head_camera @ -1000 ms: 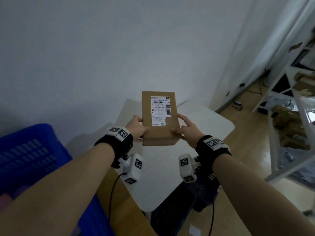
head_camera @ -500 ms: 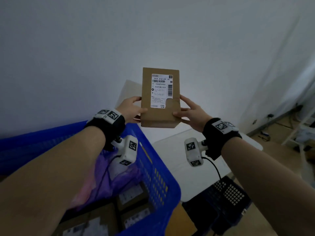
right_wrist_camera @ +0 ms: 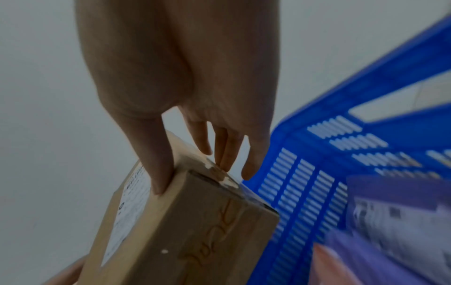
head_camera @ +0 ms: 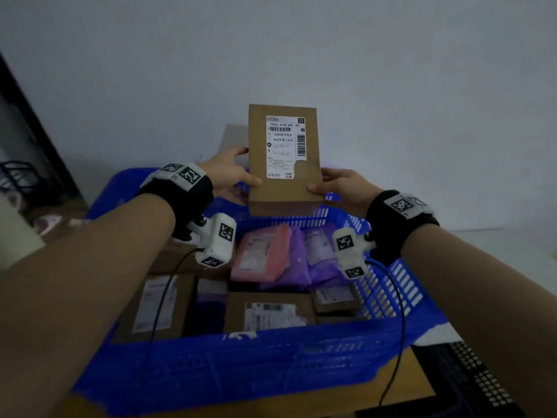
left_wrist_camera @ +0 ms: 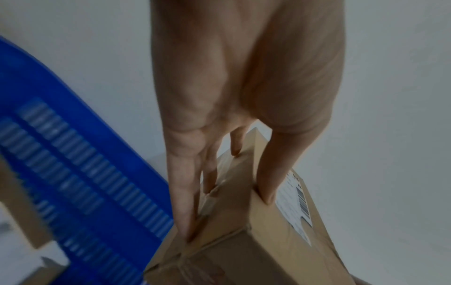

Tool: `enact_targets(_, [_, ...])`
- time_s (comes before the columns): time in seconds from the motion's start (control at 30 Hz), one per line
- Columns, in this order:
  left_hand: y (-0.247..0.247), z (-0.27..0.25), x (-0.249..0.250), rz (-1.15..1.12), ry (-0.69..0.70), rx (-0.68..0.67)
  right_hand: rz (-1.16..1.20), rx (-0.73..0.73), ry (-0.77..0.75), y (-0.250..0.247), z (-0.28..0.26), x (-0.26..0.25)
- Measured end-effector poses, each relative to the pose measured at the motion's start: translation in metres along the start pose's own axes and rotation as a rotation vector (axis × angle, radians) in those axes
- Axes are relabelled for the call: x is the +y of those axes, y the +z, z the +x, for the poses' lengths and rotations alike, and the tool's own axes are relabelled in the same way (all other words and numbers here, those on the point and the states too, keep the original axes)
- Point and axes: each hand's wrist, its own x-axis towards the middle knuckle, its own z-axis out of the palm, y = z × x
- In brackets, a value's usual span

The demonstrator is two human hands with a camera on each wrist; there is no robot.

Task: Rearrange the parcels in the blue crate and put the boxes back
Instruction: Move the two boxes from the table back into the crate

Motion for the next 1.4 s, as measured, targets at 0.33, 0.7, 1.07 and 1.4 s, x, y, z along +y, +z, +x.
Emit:
enact_targets(0.33, [-0.093, -0.051, -0.077, 0.015, -0.235, 0.040, -0.126, -0.341, 0.205, 0.118, 0.027, 0.017])
enact_targets(0.7, [-0.119, -0.053, -0.110, 0.188, -0.512, -0.070, -0.310, -0.724, 0.401, 0.160, 0.053, 0.040])
enact_targets(1.07, [-0.112, -0.050, -0.119, 0.262, -0.738, -0.037, -0.427, -1.082, 0.486, 0.170, 0.068, 0.073])
enact_targets(1.4, [-0.110, -0.032, -0.150, 0.241, -0.869, -0.030, -0.426, -1.146, 0.548, 0.179, 0.078, 0.113])
